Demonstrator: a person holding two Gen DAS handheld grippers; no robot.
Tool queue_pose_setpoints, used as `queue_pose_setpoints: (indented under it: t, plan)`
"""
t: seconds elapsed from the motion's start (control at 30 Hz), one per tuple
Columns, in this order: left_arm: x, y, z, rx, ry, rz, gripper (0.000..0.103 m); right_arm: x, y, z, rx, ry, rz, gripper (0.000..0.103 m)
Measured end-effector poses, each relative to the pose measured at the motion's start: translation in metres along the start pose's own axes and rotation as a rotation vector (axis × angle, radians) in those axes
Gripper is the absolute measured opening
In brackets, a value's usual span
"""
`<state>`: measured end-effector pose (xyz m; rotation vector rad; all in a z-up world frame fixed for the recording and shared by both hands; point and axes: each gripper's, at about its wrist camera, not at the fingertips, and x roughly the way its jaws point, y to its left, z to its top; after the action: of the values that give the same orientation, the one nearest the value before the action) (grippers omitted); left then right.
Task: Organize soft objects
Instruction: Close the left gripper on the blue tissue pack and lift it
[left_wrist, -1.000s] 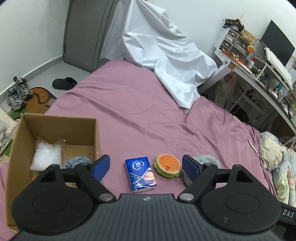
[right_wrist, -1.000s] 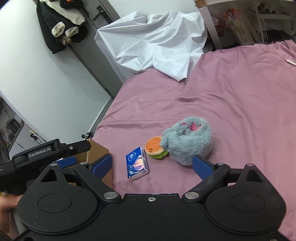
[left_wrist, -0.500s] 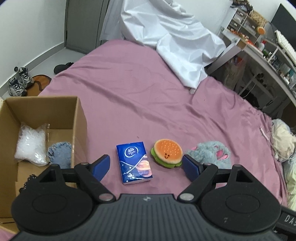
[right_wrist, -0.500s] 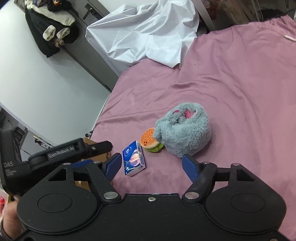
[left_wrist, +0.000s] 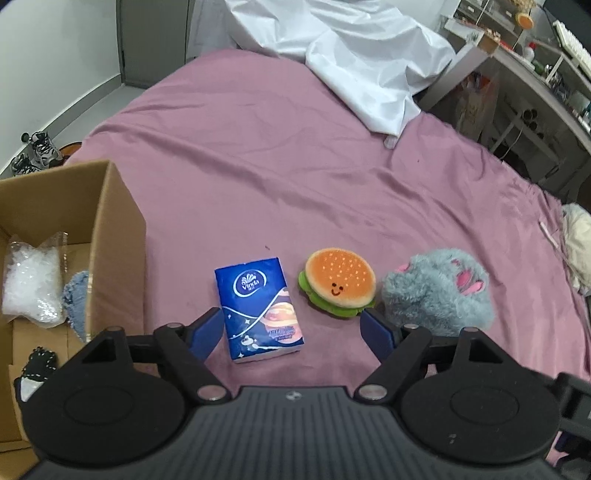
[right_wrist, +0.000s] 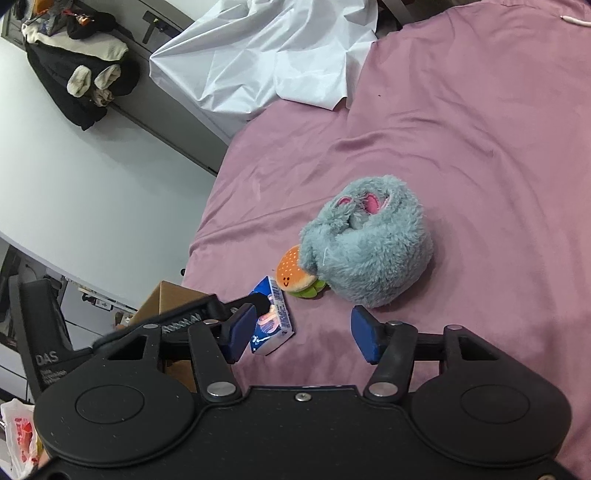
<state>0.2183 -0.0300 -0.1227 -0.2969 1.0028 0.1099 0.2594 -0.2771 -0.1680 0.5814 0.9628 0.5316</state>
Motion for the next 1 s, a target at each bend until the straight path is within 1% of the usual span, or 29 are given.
queue_pose_setpoints:
  t: [0.13, 0.4, 0.53, 0.6, 0.63, 0.67, 0.87, 1.0]
  plan:
    - [0.011, -0.001, -0.002, 0.011, 0.009, 0.028, 0.081, 0.004, -0.003, 0.0, 0.006, 0.007, -0.012, 0.057]
    - [0.034, 0.007, -0.004, -0.033, 0.071, 0.043, 0.08, 0.008, -0.01, 0.001, 0.024, 0.01, -0.029, 0.056]
    - [0.045, 0.013, -0.006, -0.066, 0.103, 0.037, 0.072, 0.01, -0.01, 0.001, 0.032, 0.009, -0.024, 0.056]
    - [0.048, 0.015, -0.006, -0.069, 0.099, 0.046, 0.067, 0.012, -0.01, 0.002, 0.038, 0.01, -0.018, 0.056]
    - [0.048, 0.015, -0.006, -0.067, 0.099, 0.051, 0.062, 0.013, -0.01, 0.002, 0.043, 0.011, -0.015, 0.056]
    - [0.048, 0.016, -0.007, -0.066, 0.097, 0.056, 0.054, 0.013, -0.011, 0.001, 0.048, 0.013, -0.012, 0.056]
    - [0.039, 0.02, -0.005, -0.079, 0.085, 0.022, 0.052, 0.018, -0.008, -0.002, 0.069, 0.015, -0.003, 0.056]
    - [0.022, 0.021, -0.002, -0.071, 0.032, 0.008, 0.052, 0.021, -0.005, -0.002, 0.077, 0.009, -0.007, 0.056]
